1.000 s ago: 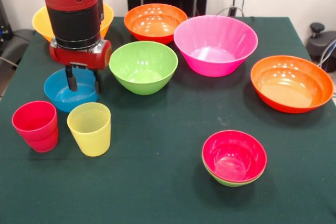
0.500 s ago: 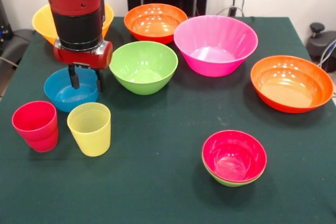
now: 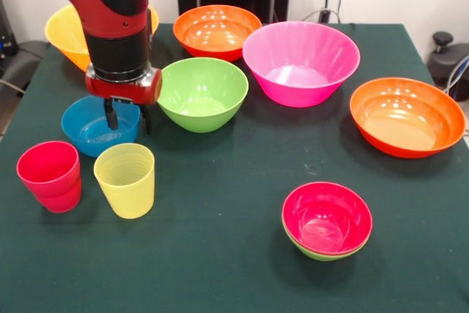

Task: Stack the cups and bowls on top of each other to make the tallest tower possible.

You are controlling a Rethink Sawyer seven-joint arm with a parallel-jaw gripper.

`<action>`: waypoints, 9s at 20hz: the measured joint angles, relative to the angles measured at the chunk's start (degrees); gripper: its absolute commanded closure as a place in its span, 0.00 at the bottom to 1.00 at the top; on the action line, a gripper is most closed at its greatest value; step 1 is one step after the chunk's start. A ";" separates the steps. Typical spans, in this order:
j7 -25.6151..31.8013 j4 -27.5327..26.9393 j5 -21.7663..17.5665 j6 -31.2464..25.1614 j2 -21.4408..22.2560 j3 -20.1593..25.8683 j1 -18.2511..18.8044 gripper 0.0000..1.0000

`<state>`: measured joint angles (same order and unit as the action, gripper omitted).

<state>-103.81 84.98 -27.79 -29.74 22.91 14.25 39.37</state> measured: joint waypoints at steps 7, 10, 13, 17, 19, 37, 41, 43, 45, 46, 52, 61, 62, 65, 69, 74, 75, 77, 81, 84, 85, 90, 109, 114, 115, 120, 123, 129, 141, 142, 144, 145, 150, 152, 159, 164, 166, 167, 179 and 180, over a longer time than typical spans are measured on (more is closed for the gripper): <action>0.00 -0.02 0.02 0.49 -1.56 -0.95 -0.79 0.00; 0.00 -0.01 0.04 0.64 -1.57 -1.12 -0.95 0.00; 0.00 -0.02 0.02 0.67 -1.57 -1.43 -1.27 0.00; 0.00 -0.09 0.04 0.67 -1.58 -1.92 -1.76 0.00; 0.00 -0.13 0.04 0.67 -1.58 -2.32 -2.19 0.00; 0.00 -2.43 0.01 -0.68 -0.36 -5.07 -7.10 1.00; 0.00 -3.26 0.01 -4.61 0.62 -5.58 -9.25 1.00; 0.00 -4.07 0.01 -7.73 1.25 -5.84 -10.55 1.00; 0.00 -4.77 0.00 -10.26 1.84 -6.02 -11.55 1.00; 0.00 -5.21 0.00 -11.65 2.12 -6.11 -12.05 1.00; 0.00 -10.20 0.00 -23.83 4.14 -6.81 -16.12 1.00; 0.00 -18.98 -0.01 -36.33 4.57 -7.04 -20.26 1.00; 0.00 -20.67 0.00 -37.81 4.44 -7.04 -20.88 1.00; 0.00 -22.75 0.08 -38.49 4.09 -7.04 -21.72 1.00; 0.00 -24.58 0.87 -38.49 3.50 -7.03 -22.72 1.00; 0.00 -26.06 2.44 -38.49 1.71 -7.05 -24.39 1.00; 0.00 -26.22 2.61 -38.48 1.33 -7.08 -24.67 1.00; -0.05 -26.61 3.27 -38.21 0.22 -7.08 -25.49 1.00; -0.84 -27.07 4.82 -37.04 -1.95 -7.20 -27.10 1.00; -1.99 -27.18 6.08 -36.42 -3.68 -7.44 -28.43 1.00; -2.42 -27.19 6.46 -36.30 -4.14 -7.51 -28.80 1.00; -5.89 -27.98 7.88 -36.24 -7.03 -7.83 -31.10 1.00; -12.58 -35.88 11.64 -36.24 -13.35 -10.53 -36.26 1.00; -12.58 -36.61 12.52 -36.28 -13.15 -11.47 -36.29 1.00; -12.58 -36.78 12.73 -36.35 -13.08 -11.66 -36.31 1.00; -12.58 -38.40 13.76 -37.49 -13.03 -12.93 -36.63 1.00; -12.58 -40.52 14.14 -38.90 -13.14 -13.79 -37.10 1.00; -12.58 -45.14 14.78 -42.24 -13.56 -14.49 -37.91 1.00; -12.58 -60.89 16.46 -46.90 -20.08 -14.80 -40.67 1.00; -12.58 -61.84 16.49 -47.16 -20.61 -14.79 -40.80 1.00; -12.58 -63.92 16.47 -47.57 -21.80 -14.80 -41.03 1.00; -12.58 -64.96 16.56 -47.62 -22.42 -14.80 -41.13 1.00; -13.07 -68.86 16.62 -47.60 -25.17 -14.80 -41.43 1.00; -13.87 -69.80 16.69 -47.61 -26.22 -14.84 -41.54 1.00; -16.02 -70.08 16.80 -47.61 -27.81 -15.02 -41.80 1.00; -17.23 -70.68 16.81 -47.60 -28.04 -15.60 -42.13 1.00; -17.67 -71.08 16.82 -47.45 -28.34 -15.92 -42.27 1.00; -17.79 -71.21 16.83 -47.38 -28.42 -16.02 -42.33 1.00; -19.40 -75.31 16.82 -46.78 -30.55 -16.89 -42.79 1.00; -19.40 -75.64 16.82 -46.79 -30.72 -16.91 -42.79 1.00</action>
<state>-123.21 9.34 -10.97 -76.53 -7.81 -2.65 -3.42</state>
